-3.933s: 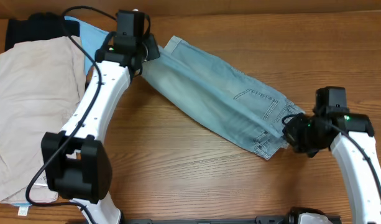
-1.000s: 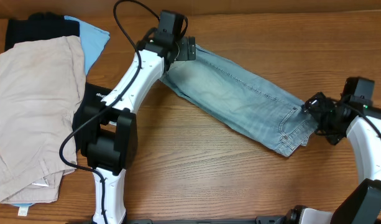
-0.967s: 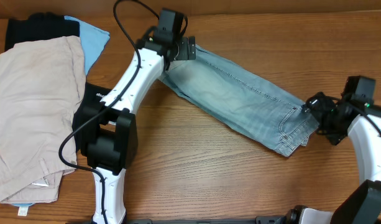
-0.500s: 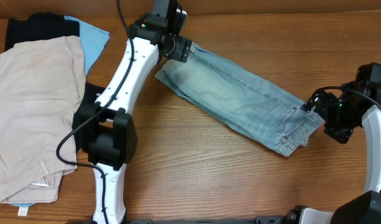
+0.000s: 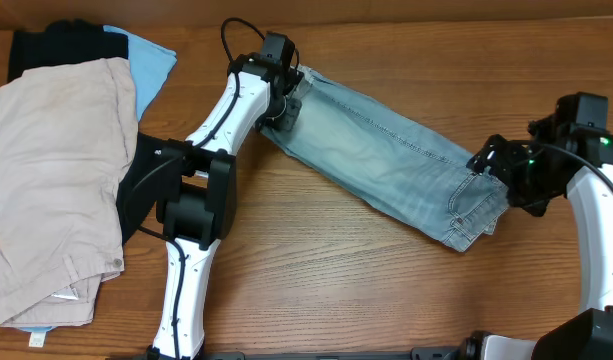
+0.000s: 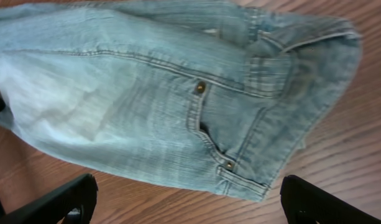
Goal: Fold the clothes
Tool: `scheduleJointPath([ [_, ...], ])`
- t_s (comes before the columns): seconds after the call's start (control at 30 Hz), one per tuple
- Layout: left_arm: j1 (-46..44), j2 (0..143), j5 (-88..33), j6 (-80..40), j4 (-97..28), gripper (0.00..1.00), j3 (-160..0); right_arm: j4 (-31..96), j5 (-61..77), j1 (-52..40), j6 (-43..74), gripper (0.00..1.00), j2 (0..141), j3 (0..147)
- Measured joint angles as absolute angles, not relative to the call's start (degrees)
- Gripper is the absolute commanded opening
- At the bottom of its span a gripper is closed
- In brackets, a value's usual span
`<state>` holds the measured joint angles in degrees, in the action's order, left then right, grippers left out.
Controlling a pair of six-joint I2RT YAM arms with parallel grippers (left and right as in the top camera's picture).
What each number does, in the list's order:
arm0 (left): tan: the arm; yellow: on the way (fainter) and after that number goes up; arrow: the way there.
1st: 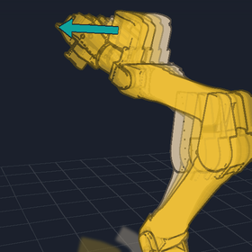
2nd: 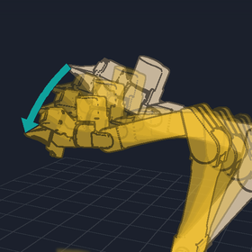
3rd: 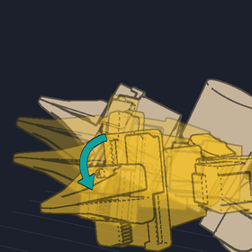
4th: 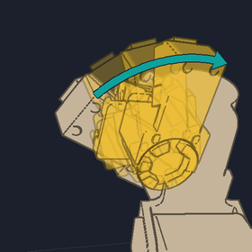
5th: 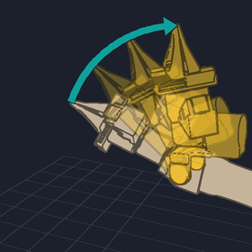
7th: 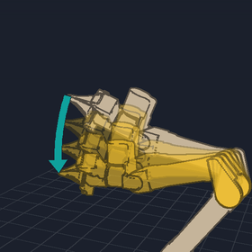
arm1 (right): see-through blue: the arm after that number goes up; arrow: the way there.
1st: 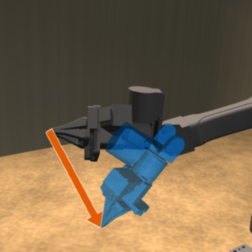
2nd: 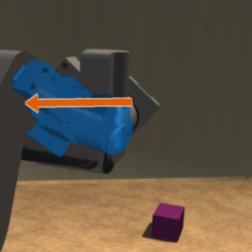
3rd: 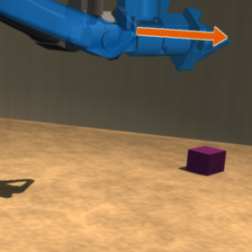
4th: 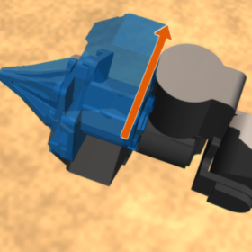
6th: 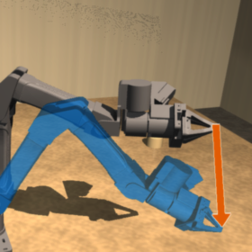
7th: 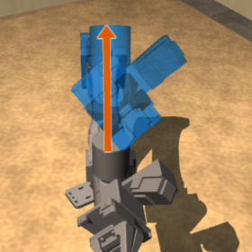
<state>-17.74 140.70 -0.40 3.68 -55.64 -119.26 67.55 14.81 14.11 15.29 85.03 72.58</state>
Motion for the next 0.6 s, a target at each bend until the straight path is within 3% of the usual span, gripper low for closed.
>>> scheduleJointPath([
  [0.23,-16.23,140.7,2.44,-6.74,-66.0,0.04,-119.81,66.52,14.81,11.51,15.29,0.97,85.03,72.58],
  [0.37,-12.64,140.7,2.44,-12.21,-72.86,0.1,-119.85,66.48,14.81,11.46,15.35,0.96,85.03,72.58],
  [0.6,-4.16,140.81,1.89,-15.11,-82.78,0.08,-119.5,65.54,14.83,11.46,15.2,0.86,86.08,72.58],
])
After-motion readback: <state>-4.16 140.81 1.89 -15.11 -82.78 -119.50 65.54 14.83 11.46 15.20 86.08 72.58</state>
